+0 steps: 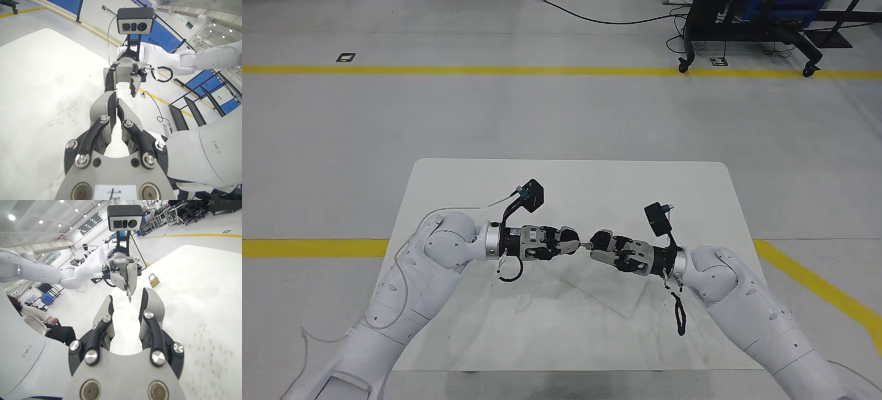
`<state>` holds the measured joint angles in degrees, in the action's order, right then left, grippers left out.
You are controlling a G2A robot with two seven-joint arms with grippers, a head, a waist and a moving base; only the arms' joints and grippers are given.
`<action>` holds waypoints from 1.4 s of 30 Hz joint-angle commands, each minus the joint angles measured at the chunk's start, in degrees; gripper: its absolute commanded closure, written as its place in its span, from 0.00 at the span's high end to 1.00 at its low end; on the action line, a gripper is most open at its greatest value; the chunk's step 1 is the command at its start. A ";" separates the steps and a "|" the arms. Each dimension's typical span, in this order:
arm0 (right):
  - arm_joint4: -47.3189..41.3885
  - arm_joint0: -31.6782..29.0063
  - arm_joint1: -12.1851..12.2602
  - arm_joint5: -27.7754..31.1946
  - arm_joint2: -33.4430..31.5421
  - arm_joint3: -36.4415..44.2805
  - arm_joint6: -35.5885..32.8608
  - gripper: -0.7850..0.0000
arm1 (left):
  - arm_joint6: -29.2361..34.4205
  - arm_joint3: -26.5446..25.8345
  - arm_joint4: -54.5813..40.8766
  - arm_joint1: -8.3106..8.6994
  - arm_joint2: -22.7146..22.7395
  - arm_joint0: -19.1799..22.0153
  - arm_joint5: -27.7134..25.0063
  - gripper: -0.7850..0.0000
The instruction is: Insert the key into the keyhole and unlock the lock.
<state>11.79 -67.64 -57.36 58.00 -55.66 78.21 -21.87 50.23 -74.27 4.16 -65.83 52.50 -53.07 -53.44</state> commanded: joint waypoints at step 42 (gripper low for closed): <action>0.70 -8.85 5.02 0.00 -17.15 1.72 9.44 0.00 | -11.67 -11.11 9.49 2.82 6.30 -4.47 7.16 1.00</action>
<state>12.51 -76.61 -52.33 58.00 -72.91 79.98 -12.42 38.14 -81.79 10.51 -63.24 58.18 -56.83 -50.17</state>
